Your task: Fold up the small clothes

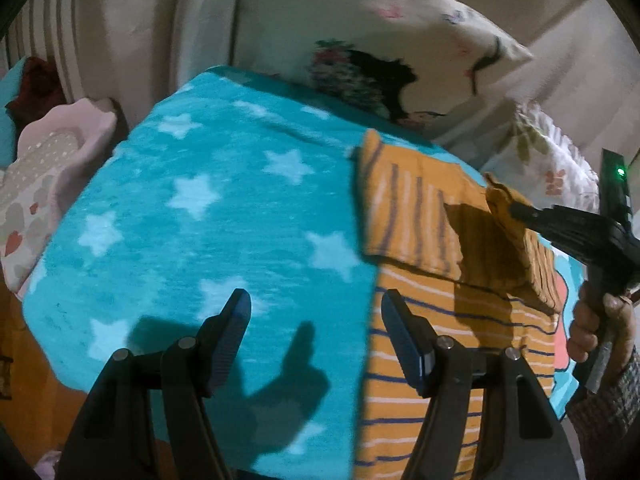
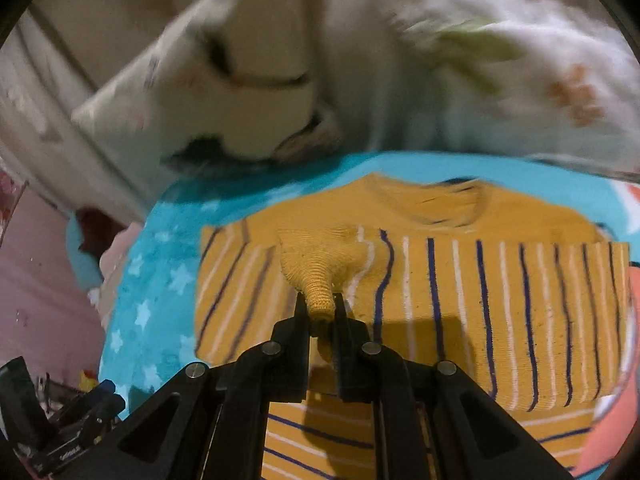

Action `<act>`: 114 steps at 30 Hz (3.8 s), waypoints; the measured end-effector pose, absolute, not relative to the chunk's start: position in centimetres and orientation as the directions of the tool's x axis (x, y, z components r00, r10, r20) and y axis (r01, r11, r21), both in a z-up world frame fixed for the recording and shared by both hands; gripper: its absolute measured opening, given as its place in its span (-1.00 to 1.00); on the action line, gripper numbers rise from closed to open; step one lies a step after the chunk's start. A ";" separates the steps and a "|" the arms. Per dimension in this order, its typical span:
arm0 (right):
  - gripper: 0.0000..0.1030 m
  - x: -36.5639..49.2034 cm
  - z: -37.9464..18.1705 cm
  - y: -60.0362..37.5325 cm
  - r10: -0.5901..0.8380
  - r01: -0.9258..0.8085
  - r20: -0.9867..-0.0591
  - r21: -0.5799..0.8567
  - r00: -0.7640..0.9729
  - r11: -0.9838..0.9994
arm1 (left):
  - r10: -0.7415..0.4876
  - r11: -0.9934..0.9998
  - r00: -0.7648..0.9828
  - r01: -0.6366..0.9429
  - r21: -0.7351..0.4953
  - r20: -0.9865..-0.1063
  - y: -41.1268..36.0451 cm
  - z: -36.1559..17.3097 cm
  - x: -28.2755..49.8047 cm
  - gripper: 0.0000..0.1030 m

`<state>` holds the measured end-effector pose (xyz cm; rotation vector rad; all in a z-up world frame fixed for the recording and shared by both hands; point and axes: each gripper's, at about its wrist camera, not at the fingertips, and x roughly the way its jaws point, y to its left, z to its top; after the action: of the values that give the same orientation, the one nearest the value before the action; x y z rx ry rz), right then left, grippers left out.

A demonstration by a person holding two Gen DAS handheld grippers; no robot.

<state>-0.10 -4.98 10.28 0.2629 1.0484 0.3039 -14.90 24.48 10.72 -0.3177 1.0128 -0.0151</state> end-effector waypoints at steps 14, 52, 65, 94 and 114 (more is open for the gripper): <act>-0.79 3.6 4.9 4.1 0.344 -0.139 -0.867 0.315 0.360 0.939 | -0.113 0.948 0.518 -0.200 -0.248 -0.848 31.2 9.2 -15.7 0.30; -0.29 -6.9 9.7 -2.2 0.060 0.010 -0.868 0.074 0.493 0.997 | -0.292 0.927 0.490 -0.065 -0.369 -0.821 28.8 9.1 -14.1 0.31; -0.29 -20.4 4.4 -23.1 -0.022 0.381 -0.926 0.133 0.376 0.915 | -0.398 0.908 0.339 0.014 -0.418 -0.853 18.4 4.7 -18.0 0.31; -0.24 -29.9 1.2 -25.3 0.473 0.239 -0.779 0.593 0.412 0.769 | -0.434 0.871 0.344 -0.076 -0.485 -0.833 13.7 2.1 -28.4 0.19; -0.56 -32.3 -2.7 -22.6 0.540 0.242 -0.776 0.621 0.327 0.746 | -0.459 0.856 0.304 -0.102 -0.507 -0.835 13.7 1.6 -30.4 -0.78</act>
<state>-32.25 -22.60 -2.66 0.7502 1.2539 0.2211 -30.45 13.71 1.60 -0.5260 1.2541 -0.2508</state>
